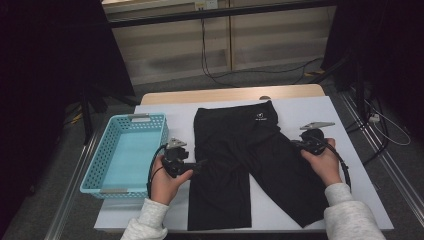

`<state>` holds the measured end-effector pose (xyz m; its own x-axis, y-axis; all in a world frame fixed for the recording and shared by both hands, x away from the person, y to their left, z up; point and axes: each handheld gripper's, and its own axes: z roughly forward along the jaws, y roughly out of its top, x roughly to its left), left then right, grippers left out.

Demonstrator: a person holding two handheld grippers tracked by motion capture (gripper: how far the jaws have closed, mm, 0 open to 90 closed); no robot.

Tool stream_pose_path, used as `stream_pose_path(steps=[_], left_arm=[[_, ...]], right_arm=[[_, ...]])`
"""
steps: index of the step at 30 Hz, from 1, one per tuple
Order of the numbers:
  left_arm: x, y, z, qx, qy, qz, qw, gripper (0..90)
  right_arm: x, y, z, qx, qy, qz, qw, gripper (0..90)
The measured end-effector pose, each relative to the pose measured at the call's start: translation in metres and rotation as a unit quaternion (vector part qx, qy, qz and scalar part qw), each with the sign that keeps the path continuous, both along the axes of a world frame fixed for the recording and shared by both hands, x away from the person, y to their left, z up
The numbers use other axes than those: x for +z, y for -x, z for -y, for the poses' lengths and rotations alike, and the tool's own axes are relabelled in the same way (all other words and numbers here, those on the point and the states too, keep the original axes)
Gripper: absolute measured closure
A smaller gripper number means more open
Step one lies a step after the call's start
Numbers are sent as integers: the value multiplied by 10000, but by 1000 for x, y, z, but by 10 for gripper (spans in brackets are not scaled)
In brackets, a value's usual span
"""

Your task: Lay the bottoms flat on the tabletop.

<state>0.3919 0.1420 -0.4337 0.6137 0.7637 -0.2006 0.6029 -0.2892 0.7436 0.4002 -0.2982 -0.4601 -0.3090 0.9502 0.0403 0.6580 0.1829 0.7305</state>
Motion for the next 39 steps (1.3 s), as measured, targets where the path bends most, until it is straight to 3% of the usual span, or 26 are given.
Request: stream_pose_path(steps=[1,3,6,8,9,11,14,16,17,19,20,26,28,31,32,34,36,39], left_arm=[[0,0,0,-8,3,0,10000,179],[0,0,0,-16,-19,-1,10000,179],[0,0,1,0,-12,-9,10000,179],[0,0,2,-6,-5,-12,10000,180],[-1,0,2,-5,0,-19,10000,179],[-1,0,3,-32,-46,-13,10000,179],[-3,0,4,-35,-26,-67,10000,179],[-3,-1,4,-42,-32,-64,10000,179],[-4,-1,4,-38,-30,-65,10000,180],[-3,-1,2,-33,-28,-74,10000,179],[-3,-1,2,-17,0,-69,10000,179],[-3,-1,1,-17,-16,-59,10000,179],[-2,-1,2,-29,-22,-65,10000,179],[-2,0,3,-35,-26,-52,10000,179],[-2,0,4,-36,-44,-43,10000,179],[-2,0,4,-31,-30,-39,10000,179],[-3,0,4,-43,-26,-53,10000,180],[-3,0,4,-36,-24,-54,10000,179]], right_arm=[[1,2,6,-179,-242,24,9995,900],[2,7,12,-271,-36,36,9996,900],[-1,13,18,-389,27,-109,9992,878],[-2,13,19,-406,135,-23,9991,721],[-2,12,18,-389,125,46,9992,658],[-2,6,14,-256,220,93,9994,634],[-3,-7,3,-56,109,238,9996,573],[-6,-16,-5,23,216,141,9997,580],[-8,-21,-7,25,162,114,9998,628],[-8,-25,-7,13,48,118,9999,844],[-8,-26,-5,6,14,94,10000,891],[-5,-13,16,-303,-174,-90,9993,894],[-6,-9,19,-242,-222,-77,9994,889],[-2,-6,17,-161,30,-161,9997,889],[0,-6,16,-135,27,-150,9998,867],[2,-9,13,45,91,-6,9999,707],[3,-13,7,145,381,99,9991,640],[3,-21,-7,285,207,231,9991,581]])
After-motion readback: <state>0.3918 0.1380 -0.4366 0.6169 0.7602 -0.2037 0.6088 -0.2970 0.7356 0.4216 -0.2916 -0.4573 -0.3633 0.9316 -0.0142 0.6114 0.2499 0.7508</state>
